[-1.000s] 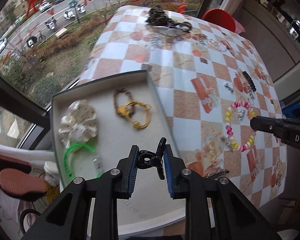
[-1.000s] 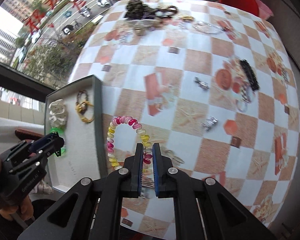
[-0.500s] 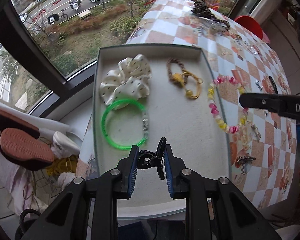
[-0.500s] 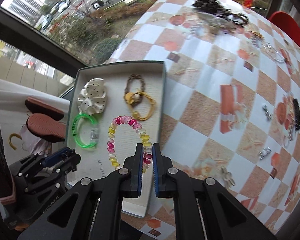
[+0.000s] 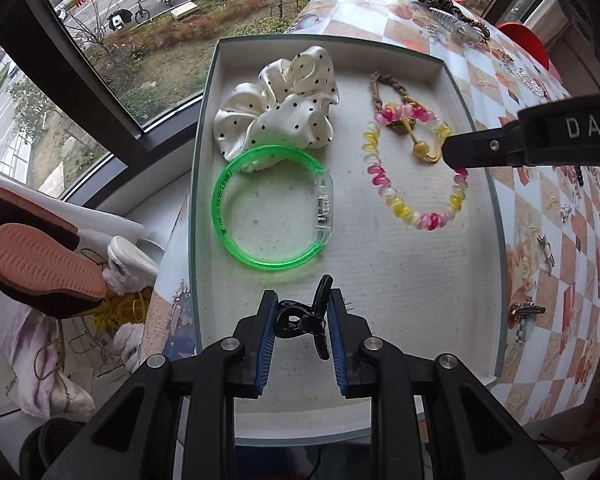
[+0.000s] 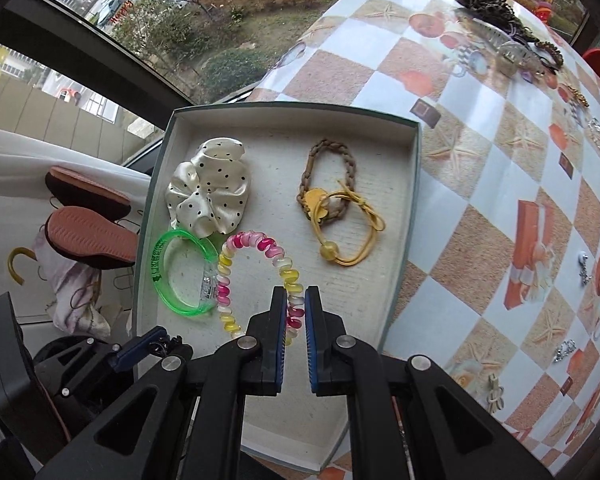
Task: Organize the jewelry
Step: 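Carry the claw clip and pink-and-yellow beaded bracelet with both tools over the tray, then open both tools to release the bracelet and claw clip into the tray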
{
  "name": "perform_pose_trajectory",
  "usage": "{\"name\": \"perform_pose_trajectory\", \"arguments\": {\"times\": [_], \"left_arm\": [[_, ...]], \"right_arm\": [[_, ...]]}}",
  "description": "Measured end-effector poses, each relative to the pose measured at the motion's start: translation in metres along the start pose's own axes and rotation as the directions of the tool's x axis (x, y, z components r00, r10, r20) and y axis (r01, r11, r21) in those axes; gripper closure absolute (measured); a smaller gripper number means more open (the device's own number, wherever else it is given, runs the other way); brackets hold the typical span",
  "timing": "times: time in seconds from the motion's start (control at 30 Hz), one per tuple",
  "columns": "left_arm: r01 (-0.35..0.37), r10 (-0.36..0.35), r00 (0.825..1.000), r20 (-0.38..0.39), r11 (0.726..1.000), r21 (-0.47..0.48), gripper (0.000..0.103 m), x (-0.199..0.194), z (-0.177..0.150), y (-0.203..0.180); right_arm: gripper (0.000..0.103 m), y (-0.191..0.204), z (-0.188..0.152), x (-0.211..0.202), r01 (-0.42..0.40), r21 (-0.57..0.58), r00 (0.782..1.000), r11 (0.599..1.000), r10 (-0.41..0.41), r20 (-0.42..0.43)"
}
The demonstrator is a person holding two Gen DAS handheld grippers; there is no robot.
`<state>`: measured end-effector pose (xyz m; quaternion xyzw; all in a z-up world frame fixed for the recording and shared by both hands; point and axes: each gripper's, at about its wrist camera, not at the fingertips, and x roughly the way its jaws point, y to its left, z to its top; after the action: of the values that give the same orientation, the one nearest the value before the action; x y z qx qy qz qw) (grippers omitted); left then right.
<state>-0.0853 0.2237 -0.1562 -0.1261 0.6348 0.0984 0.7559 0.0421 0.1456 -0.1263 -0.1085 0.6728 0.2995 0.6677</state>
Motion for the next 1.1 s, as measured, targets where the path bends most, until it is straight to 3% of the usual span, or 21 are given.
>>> {"name": "perform_pose_trajectory", "arguments": {"times": [0.53, 0.97, 1.03, 1.1], "left_arm": [[-0.035, 0.035, 0.999, -0.024, 0.999, 0.016, 0.074, 0.019, -0.002, -0.003], [-0.057, 0.057, 0.998, -0.033, 0.998, 0.023, 0.074, 0.014, 0.001, -0.010], [-0.059, 0.060, 0.998, -0.036, 0.998, 0.026, 0.074, 0.013, 0.001, -0.012], [-0.060, 0.061, 0.997, -0.044, 0.998, 0.026, 0.074, 0.011, 0.002, -0.013]], "right_arm": [[0.093, -0.008, 0.018, 0.038, 0.011, 0.025, 0.998, 1.000, -0.009, -0.069], [0.091, -0.007, 0.021, 0.046, 0.007, 0.033, 0.995, 0.999, -0.004, -0.095], [0.084, -0.009, 0.021, 0.043, -0.001, 0.041, 0.995, 0.999, 0.005, -0.096], [0.059, -0.010, 0.020, 0.036, -0.007, 0.043, 0.997, 0.999, 0.010, -0.080]]}}
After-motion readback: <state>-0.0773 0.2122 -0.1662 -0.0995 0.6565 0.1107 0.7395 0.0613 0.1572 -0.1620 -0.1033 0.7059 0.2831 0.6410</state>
